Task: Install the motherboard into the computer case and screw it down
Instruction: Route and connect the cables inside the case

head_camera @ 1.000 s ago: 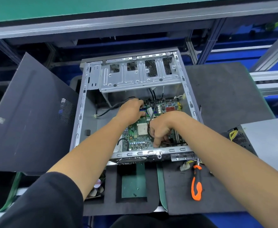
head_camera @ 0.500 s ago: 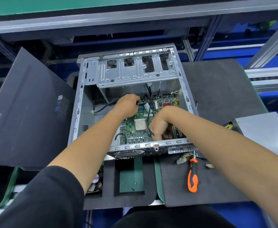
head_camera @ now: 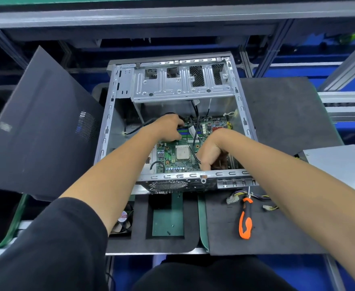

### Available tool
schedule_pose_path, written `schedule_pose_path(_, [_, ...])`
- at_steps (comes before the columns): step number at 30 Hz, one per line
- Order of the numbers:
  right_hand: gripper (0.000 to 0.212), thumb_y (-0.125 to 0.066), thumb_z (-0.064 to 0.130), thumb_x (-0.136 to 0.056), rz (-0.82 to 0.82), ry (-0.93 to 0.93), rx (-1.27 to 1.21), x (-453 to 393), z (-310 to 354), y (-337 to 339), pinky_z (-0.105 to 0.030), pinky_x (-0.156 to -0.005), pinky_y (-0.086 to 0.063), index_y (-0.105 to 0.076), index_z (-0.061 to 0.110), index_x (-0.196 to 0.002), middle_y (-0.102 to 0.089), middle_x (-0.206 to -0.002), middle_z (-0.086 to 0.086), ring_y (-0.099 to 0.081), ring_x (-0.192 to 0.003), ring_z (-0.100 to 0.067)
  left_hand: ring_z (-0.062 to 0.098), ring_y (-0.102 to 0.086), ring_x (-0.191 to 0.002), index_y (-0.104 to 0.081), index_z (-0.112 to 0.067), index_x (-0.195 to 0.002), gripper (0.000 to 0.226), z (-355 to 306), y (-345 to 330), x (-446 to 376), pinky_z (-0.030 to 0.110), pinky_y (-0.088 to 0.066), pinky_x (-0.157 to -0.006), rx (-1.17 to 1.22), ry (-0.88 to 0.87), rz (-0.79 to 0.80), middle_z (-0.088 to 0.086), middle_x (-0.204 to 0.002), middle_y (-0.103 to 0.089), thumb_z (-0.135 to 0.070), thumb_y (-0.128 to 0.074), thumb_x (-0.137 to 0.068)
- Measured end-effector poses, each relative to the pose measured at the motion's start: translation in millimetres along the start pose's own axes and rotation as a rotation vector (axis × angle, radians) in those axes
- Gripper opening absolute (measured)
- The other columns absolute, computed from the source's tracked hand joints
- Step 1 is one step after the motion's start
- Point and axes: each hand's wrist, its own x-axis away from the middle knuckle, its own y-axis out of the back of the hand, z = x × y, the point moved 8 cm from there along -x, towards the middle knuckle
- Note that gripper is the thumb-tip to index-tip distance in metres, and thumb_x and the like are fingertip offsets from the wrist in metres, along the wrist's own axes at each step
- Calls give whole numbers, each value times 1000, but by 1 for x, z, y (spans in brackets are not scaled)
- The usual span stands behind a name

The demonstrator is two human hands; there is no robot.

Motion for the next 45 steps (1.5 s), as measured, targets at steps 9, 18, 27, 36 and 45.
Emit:
schedule_pose_path(9, [19,-54,17,-95,116,-53,0,7,1,-9,-42,-82,-50,-59,-2,-94,-61,-81,-16,-59,-75,-28,32,-45,-121,-34,-15,-143,64,-2,-9,11,48,-35,-102,-84,28,109,6,-139,-33,-34,-59,-88])
schedule_pose_path(18, [23,-55,8,-94,-21,104,-26,16,8,-10,-27,-55,-45,-59,1,-115,-57,-74,-12,-53,-60,-20,32,-38,-130,-24,-16,-149,74,-2,-14,13,46,-36,-101,-100,48,71,8,-146,-27,-33,-61,-87])
schedule_pose_path(27, [37,-54,18,-95,-160,119,54,23,10,-9,-19,-44,-39,-54,-9,-122,-50,-75,-5,-42,-53,-14,31,-35,-131,-21,-17,-150,78,-2,-17,15,45,-35,-101,-62,68,75,6,-147,-25,-30,-62,-85])
schedule_pose_path(36, [39,-44,41,-98,-698,89,245,74,17,23,-33,-67,-44,-57,5,-102,-62,-95,-9,-55,-77,-22,30,-40,-125,-28,-20,-147,65,-2,-16,11,45,-35,-94,-77,86,66,5,-140,-31,-18,-52,-87])
schedule_pose_path(45, [17,-67,15,-66,-1388,886,742,140,104,-100,-30,-46,-24,-50,12,-65,-47,-63,-2,-37,-55,-19,32,-40,-127,-30,-21,-146,62,-1,-13,9,46,-34,-97,-72,96,54,6,-142,-31,-24,-55,-89])
